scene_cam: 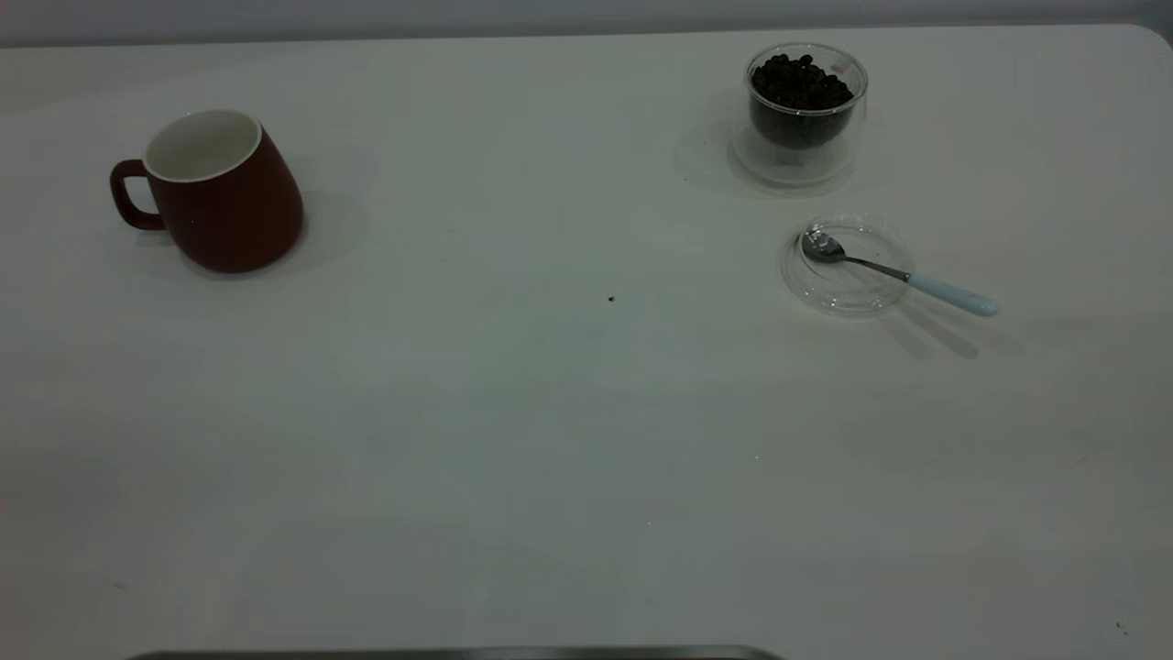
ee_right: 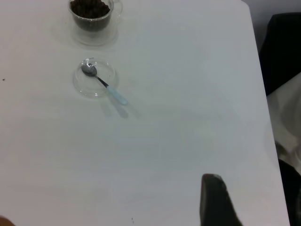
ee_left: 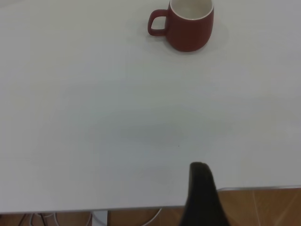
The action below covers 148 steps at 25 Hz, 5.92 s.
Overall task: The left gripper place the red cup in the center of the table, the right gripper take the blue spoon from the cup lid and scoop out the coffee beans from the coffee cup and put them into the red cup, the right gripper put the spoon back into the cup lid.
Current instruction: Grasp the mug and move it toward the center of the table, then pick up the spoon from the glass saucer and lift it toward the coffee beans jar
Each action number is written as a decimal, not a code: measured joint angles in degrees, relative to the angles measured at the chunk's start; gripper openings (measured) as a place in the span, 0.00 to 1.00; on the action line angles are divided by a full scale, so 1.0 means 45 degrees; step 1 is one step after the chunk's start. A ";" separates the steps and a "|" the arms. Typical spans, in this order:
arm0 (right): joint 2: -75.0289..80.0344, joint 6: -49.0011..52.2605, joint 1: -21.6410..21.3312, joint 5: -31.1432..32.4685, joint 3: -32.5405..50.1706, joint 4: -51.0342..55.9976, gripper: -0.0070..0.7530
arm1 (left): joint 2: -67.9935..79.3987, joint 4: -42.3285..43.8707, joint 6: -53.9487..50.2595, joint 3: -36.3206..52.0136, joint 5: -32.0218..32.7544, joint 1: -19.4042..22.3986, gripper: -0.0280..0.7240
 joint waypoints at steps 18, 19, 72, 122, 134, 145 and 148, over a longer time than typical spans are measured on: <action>0.0000 0.0000 0.0000 0.0000 0.0000 0.0000 0.59 | 0.0000 0.0000 0.0000 0.0000 0.0000 0.0000 0.82; 0.0000 0.0000 0.0000 0.0000 0.0000 0.0000 0.59 | 0.0000 0.0000 0.0000 0.0000 0.0000 0.0000 0.82; 0.0000 0.0000 0.0000 0.0000 0.0000 0.0000 0.59 | 2.3228 0.1159 1.1142 -0.9432 -0.4856 0.0000 0.82; 0.0000 0.0000 0.0000 0.0000 0.0000 -0.0010 0.59 | 3.1031 0.3964 1.0041 -1.4828 -0.9095 -0.5367 0.82; 0.0000 0.0000 0.0000 0.0000 0.0000 -0.0010 0.59 | 3.0379 0.3937 0.8359 -1.5842 -0.5746 -0.6473 0.82; 0.0000 0.0000 0.0000 0.0000 0.0000 -0.0010 0.59 | 2.4836 0.5570 0.1911 -1.5862 0.0378 -0.6473 0.82; 0.0000 0.0000 0.0000 0.0000 0.0000 -0.0010 0.59 | 2.3245 0.5519 0.1253 -1.5861 0.0378 -0.6473 0.82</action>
